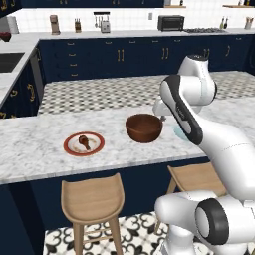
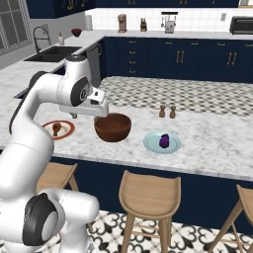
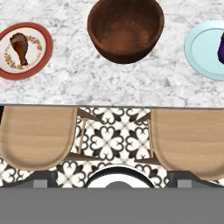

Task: Pick the chicken drumstick and eggplant from their plates and place them in the bowl. Then put the bowl in the fridge.

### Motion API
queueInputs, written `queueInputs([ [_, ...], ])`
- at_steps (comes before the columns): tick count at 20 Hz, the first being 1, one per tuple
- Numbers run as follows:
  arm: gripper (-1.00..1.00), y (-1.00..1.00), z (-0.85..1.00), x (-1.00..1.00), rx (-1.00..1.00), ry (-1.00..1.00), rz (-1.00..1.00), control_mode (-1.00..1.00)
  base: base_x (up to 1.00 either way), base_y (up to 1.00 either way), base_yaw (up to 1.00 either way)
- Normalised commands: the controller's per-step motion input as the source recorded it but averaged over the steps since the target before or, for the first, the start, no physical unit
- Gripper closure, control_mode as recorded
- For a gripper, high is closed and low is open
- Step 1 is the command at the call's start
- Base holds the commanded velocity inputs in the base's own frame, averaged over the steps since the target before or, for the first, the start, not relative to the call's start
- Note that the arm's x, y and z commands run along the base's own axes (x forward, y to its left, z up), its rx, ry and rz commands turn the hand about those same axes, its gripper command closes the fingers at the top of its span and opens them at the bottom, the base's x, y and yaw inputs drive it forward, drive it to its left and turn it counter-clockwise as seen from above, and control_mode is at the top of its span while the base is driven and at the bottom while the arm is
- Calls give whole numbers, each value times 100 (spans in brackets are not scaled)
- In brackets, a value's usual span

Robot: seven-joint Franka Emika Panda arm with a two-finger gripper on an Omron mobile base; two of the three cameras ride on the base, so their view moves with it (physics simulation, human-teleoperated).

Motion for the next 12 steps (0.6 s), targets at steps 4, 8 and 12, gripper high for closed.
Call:
queueInputs([
  [4, -100, -13, -1, 37, 0, 0, 0, -100, 19, 0, 0],
  [8, -100, -94, -2, 19, 2, 0, 0, -100, 0, 0, 0],
  [12, -100, -100, -24, 44, 3, 5, 0, -100, 0, 0, 0],
])
